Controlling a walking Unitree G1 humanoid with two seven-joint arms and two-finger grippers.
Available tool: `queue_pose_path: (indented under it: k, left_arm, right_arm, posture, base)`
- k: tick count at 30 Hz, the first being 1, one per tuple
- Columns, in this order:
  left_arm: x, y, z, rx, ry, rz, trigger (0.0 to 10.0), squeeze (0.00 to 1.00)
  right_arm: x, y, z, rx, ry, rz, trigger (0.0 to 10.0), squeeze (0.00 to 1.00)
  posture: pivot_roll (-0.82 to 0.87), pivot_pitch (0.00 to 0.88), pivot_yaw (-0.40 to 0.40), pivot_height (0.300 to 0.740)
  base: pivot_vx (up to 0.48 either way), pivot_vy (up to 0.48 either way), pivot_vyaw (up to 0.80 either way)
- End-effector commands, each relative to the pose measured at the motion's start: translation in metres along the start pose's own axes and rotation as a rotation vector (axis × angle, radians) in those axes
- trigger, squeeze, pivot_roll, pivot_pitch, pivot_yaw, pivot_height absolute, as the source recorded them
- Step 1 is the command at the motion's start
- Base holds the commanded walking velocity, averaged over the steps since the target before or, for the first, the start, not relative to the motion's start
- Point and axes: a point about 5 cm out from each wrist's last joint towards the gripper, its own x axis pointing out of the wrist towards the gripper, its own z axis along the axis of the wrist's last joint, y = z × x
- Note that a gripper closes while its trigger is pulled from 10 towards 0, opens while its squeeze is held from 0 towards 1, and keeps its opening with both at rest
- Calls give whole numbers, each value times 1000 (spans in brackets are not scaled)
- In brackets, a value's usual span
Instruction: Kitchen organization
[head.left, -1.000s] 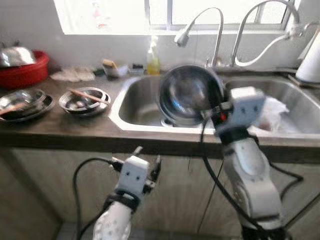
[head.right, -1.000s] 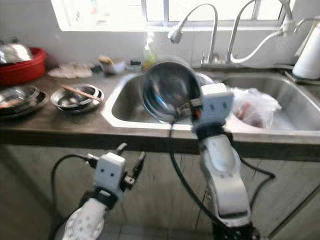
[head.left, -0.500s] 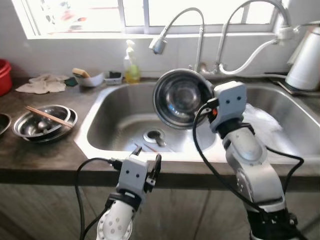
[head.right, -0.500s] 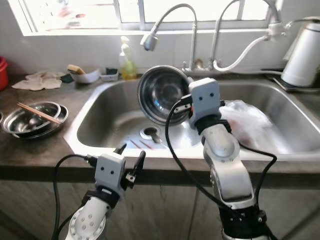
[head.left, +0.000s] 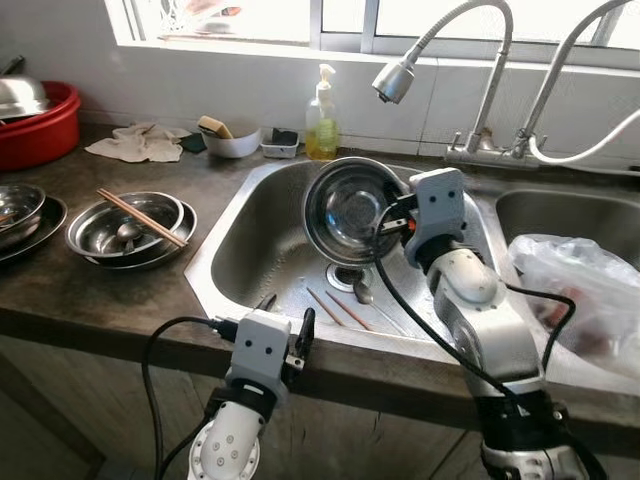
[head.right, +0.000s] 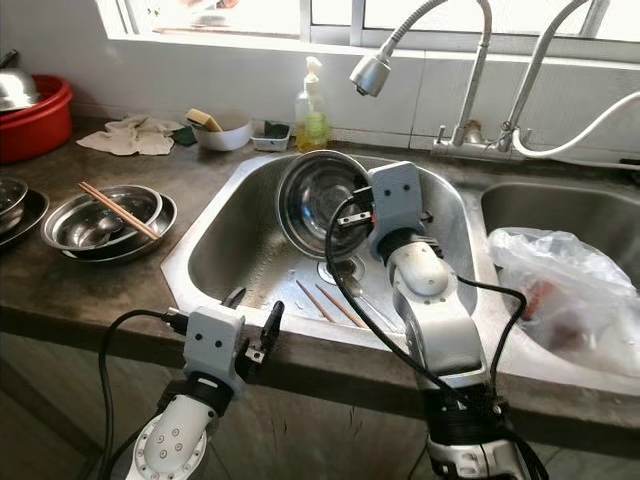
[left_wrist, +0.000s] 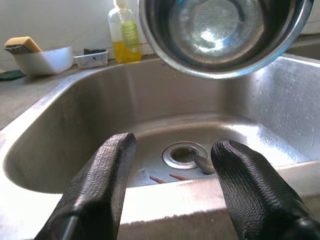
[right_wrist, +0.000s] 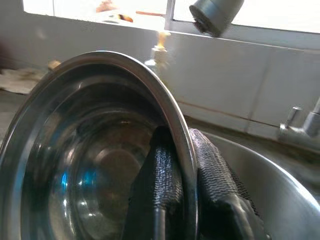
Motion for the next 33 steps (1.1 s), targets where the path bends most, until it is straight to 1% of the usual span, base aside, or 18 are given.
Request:
queue_pose_path:
  k: [1,3,5,6,7,8,9,10,14,16,17,20,22,24,31,32,33]
  left_arm:
    - [1,0,5,-12,-12,-3,10000,0]
    - [0,0,6,-10,-16,-7,10000,0]
    - [0,0,6,-9,-14,-13,10000,0]
    - [-1,0,6,-3,-14,-22,10000,0]
    - [-1,0,7,1,-14,-28,10000,0]
    - [-3,1,7,1,-11,-27,10000,0]
    - [-3,1,7,1,-11,-27,10000,0]
    - [-4,1,7,-2,-9,-24,10000,0]
    - [-7,0,8,-8,-5,-29,10000,0]
    - [-8,-1,9,-7,-6,-35,10000,0]
    - [-10,-2,10,-7,-7,-39,10000,0]
    - [-11,-3,11,-18,-6,-44,10000,0]
    - [-14,-4,12,-22,-3,-48,10000,0]
    - [-15,-5,12,-28,0,-48,10000,0]
    - [-17,-8,12,-31,4,-57,10000,0]
    - [-17,-8,12,-30,5,-56,10000,0]
    - [-17,-8,12,-30,7,-56,10000,0]
  right_arm:
    - [7,-9,-3,19,37,10,10000,0]
    - [14,-16,-9,11,109,-3,10000,0]
    - [20,-22,-12,-30,139,-19,10000,0]
    - [27,-29,-14,-82,151,-27,10000,0]
    - [29,-31,-15,-103,170,-25,10000,0]
    - [32,-37,-21,-113,233,-32,10000,0]
    - [32,-37,-21,-113,233,-32,10000,0]
    - [34,-40,-24,-114,269,-43,10000,0]
    - [39,-44,-39,-104,388,6,10000,0]
    - [41,-42,-44,-97,424,31,10000,0]
    - [42,-39,-49,-92,456,66,10000,0]
    - [41,-32,-58,-98,503,104,10000,0]
    - [38,-25,-71,-120,559,147,10000,0]
    - [35,-21,-80,-115,594,169,10000,0]
    - [31,-22,-91,-120,642,185,10000,0]
    - [31,-22,-92,-120,646,187,10000,616]
    - [31,-22,-93,-120,649,190,10000,1000]
  posture:
    - [146,78,-37,740]
    - [150,82,-38,740]
    - [151,83,-37,740]
    - [155,91,-29,740]
    - [157,93,-30,740]
    - [163,101,-33,740]
    - [163,101,-33,740]
    - [164,104,-31,740]
    - [162,120,-32,740]
    - [166,128,-33,740]
    - [169,137,-35,740]
    - [172,141,-36,740]
    - [181,148,-43,740]
    - [179,151,-41,740]
    - [179,152,-45,740]
    - [179,150,-45,740]
    - [183,145,-48,740]
  base:
    - [0,0,0]
    - [0,0,0]
    - [0,0,0]
    - [0,0,0]
    - [0,0,0]
    - [0,0,0]
    - [0,0,0]
    - [0,0,0]
    - [0,0,0]
    - [0,0,0]
    - [0,0,0]
    - [0,0,0]
    - [0,0,0]
    - [0,0,0]
    - [0,0,0]
    - [0,0,0]
    - [0,0,0]
